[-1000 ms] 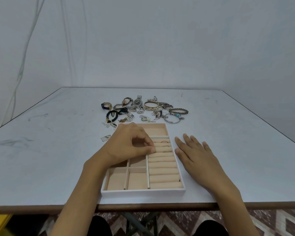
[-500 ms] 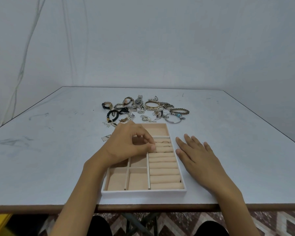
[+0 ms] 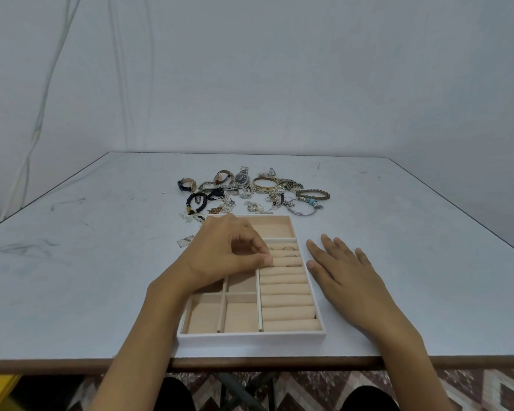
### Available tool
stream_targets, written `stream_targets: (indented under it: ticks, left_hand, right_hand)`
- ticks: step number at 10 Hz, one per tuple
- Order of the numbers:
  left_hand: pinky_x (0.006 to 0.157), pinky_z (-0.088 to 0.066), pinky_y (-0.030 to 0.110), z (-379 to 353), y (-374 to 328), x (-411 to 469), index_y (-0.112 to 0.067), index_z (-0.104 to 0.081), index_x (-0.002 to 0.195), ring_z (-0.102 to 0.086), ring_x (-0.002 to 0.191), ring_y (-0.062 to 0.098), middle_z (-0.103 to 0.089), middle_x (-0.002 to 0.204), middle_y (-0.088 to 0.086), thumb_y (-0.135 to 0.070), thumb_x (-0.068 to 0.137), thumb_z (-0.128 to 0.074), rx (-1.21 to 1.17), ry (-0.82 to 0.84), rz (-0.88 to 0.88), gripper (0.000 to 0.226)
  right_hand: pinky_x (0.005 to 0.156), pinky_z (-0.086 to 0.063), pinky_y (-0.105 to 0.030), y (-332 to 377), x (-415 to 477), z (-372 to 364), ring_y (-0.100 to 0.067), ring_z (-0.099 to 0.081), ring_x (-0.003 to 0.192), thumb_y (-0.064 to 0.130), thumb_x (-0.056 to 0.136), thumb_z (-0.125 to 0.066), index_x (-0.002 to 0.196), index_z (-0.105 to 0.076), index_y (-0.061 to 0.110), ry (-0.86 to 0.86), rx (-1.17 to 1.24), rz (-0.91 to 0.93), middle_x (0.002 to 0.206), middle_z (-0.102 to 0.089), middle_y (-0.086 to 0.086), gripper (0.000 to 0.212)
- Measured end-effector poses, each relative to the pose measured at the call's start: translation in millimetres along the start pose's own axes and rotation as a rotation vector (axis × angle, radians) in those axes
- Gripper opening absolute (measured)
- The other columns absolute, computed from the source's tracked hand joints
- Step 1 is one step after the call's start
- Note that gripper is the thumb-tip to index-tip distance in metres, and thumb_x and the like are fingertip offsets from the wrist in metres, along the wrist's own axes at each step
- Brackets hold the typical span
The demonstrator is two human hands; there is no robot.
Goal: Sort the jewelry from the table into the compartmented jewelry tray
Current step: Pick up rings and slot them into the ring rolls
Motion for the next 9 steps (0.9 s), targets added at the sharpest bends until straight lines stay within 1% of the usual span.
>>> stream_targets:
  ticks: [4,6,7,9]
  left_hand:
    - [0.075,-0.048,0.025,-0.4,-0.4,0.9,-0.03,-0.077,0.076,-0.063,0.083,0.009,-0.069,0.076,-0.014,-0.043,0.071,-0.077,0.009,0.012,-0.012,0.014]
    - [0.077,-0.05,0.036,-1.9,1.3,0.5,-0.03,-0.077,0.078,-0.063,0.084,0.01,-0.069,0.078,-0.014,-0.048,0.073,-0.075,0.002,0.022,-0.007,0.018]
    - [0.078,-0.05,0.038,-1.7,1.8,0.3,-0.03,-0.077,0.078,-0.063,0.084,0.01,-0.069,0.08,-0.013,-0.047,0.074,-0.074,-0.019,0.026,-0.001,0.018]
    - [0.079,-0.05,0.038,-1.0,2.2,0.0,-0.03,-0.077,0.079,-0.062,0.084,0.01,-0.07,0.08,-0.011,-0.042,0.075,-0.075,-0.023,0.029,0.014,0.013]
  right_hand:
    - [0.12,0.004,-0.035,0.2,-0.1,0.5,-0.01,0.005,0.148,0.046,0.102,-0.015,0.152,-0.008,0.036,-0.011,0.008,0.003,0.161,0.001,0.008,0.051]
    - [0.119,0.004,-0.035,0.1,-0.3,0.2,-0.009,0.005,0.148,0.045,0.102,-0.016,0.152,-0.008,0.036,-0.01,0.011,0.004,0.161,0.001,0.009,0.051]
    - [0.119,0.004,-0.035,-0.5,0.4,0.7,-0.01,0.005,0.148,0.046,0.102,-0.016,0.152,-0.009,0.037,-0.016,0.009,0.003,0.161,0.001,0.009,0.051]
    - [0.119,0.005,-0.035,-0.1,-0.3,0.3,-0.009,0.005,0.148,0.046,0.102,-0.016,0.152,-0.009,0.037,-0.01,0.015,0.005,0.161,0.001,0.009,0.051]
Point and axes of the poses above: each hand's wrist, its own x-axis towards the middle knuckle, its own z-axis out of the back of the hand, y = z × x, the point moved 9 cm from there along x, towards the middle knuckle
